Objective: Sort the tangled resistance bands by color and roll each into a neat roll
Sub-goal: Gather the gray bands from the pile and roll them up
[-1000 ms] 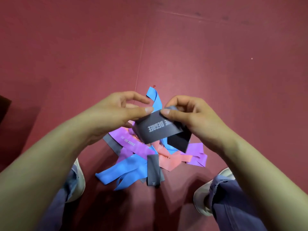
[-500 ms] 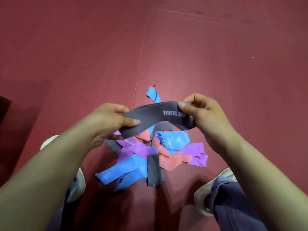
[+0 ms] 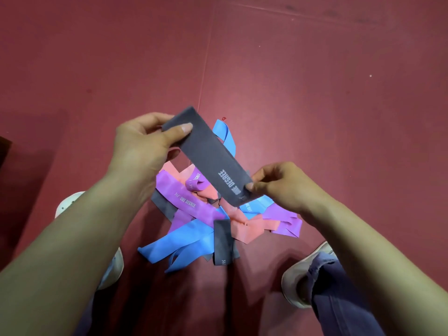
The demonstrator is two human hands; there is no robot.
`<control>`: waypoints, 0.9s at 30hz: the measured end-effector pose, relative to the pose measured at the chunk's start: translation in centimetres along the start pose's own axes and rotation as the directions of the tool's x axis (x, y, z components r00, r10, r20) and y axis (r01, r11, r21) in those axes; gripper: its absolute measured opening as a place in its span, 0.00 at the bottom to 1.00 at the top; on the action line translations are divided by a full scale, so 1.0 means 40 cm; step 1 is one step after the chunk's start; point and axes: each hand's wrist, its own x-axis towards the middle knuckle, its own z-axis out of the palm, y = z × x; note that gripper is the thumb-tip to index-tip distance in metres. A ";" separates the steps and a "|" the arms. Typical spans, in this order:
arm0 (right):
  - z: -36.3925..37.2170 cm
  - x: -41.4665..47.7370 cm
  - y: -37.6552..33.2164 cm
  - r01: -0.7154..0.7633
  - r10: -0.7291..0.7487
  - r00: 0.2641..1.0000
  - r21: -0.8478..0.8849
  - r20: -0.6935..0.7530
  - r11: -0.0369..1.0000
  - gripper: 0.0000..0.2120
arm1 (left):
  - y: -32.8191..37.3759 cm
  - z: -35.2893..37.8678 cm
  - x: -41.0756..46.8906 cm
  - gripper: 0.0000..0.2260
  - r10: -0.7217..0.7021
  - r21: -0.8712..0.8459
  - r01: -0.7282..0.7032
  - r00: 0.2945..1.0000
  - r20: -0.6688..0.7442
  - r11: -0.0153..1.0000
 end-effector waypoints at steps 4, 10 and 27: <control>0.028 0.027 0.016 -0.029 0.029 0.999 -0.041 -0.015 0.999 0.08 | -0.041 0.041 -0.008 0.07 0.113 0.147 -0.136 0.981 0.159 0.980; 0.095 0.068 0.115 -0.257 0.263 0.965 0.152 -0.017 0.954 0.02 | -0.216 0.069 -0.001 0.09 -0.066 0.262 0.013 0.978 0.196 0.965; 0.368 0.216 0.400 -0.470 0.468 0.880 0.283 0.081 0.836 0.15 | -0.458 0.042 0.058 0.08 -0.296 0.191 0.275 0.951 0.089 0.942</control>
